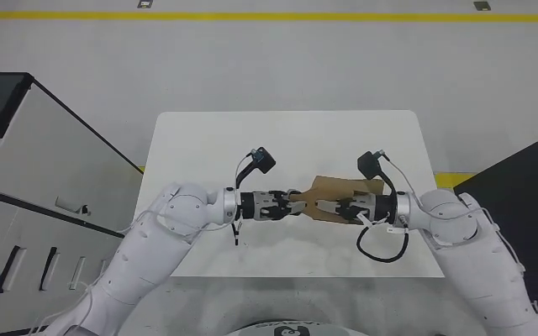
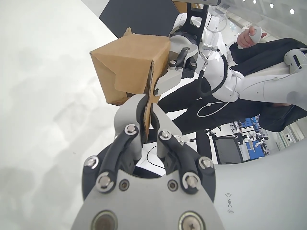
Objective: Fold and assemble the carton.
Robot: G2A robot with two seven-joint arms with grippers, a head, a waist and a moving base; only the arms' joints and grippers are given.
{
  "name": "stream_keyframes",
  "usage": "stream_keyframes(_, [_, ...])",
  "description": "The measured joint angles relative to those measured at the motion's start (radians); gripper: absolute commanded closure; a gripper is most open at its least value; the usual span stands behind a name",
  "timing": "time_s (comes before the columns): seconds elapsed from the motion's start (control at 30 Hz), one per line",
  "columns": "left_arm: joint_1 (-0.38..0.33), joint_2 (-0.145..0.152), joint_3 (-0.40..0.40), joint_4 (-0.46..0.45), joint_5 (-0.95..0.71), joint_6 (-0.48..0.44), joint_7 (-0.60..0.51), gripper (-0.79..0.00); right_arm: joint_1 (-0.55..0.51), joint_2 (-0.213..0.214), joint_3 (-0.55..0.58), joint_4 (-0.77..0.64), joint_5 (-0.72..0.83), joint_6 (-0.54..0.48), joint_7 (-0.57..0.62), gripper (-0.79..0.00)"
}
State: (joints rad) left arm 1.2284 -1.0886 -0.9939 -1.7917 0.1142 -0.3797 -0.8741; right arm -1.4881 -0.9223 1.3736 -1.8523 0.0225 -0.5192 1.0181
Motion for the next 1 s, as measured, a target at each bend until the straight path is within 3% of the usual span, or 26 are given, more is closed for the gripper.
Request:
stream_keyframes(0.07, [-0.002, 0.0, 0.002, 0.005, -0.006, 0.001, 0.0, 0.0, 0.0, 0.001, 0.0, 0.001, 0.003, -0.002, 0.0, -0.237])
stream_keyframes(0.1, [-0.003, 0.0, 0.002, 0.008, -0.011, 0.001, 0.0, 0.0, 0.0, 0.002, 0.002, 0.002, 0.007, -0.005, 0.0, -0.443])
stream_keyframes(0.13, [-0.003, 0.0, 0.002, 0.01, -0.016, 0.0, 0.0, 0.0, -0.001, 0.002, 0.003, 0.003, 0.011, -0.007, 0.001, -0.588])
stream_keyframes(0.17, [-0.003, 0.0, 0.002, 0.013, -0.021, -0.001, 0.0, 0.0, -0.002, 0.003, 0.004, 0.004, 0.017, -0.01, 0.001, -0.785])
stream_keyframes(0.43, [-0.006, 0.0, 0.001, 0.048, -0.1, -0.026, -0.007, 0.0, -0.023, 0.012, 0.048, 0.021, 0.079, -0.043, 0.004, -0.785])
stream_keyframes(0.5, [-0.008, -0.001, 0.002, 0.058, -0.121, -0.036, -0.008, 0.0, -0.032, 0.015, 0.064, 0.028, 0.106, -0.055, 0.009, -0.714])
stream_keyframes(0.67, [-0.015, -0.003, 0.007, 0.079, -0.164, -0.058, -0.013, 0.0, -0.053, 0.022, 0.104, 0.041, 0.152, -0.074, 0.021, -0.622])
stream_keyframes(0.77, [-0.02, -0.004, 0.01, 0.089, -0.182, -0.07, -0.015, 0.0, -0.07, 0.026, 0.126, 0.046, 0.172, -0.082, 0.029, -0.511])
stream_keyframes(0.83, [-0.023, -0.004, 0.012, 0.094, -0.188, -0.075, -0.016, 0.0, -0.082, 0.029, 0.14, 0.052, 0.192, -0.091, 0.033, -0.382])
stream_keyframes(1.0, [-0.028, -0.005, 0.014, 0.101, -0.197, -0.078, -0.017, 0.0, -0.102, 0.035, 0.169, 0.065, 0.233, -0.115, 0.053, -0.323])
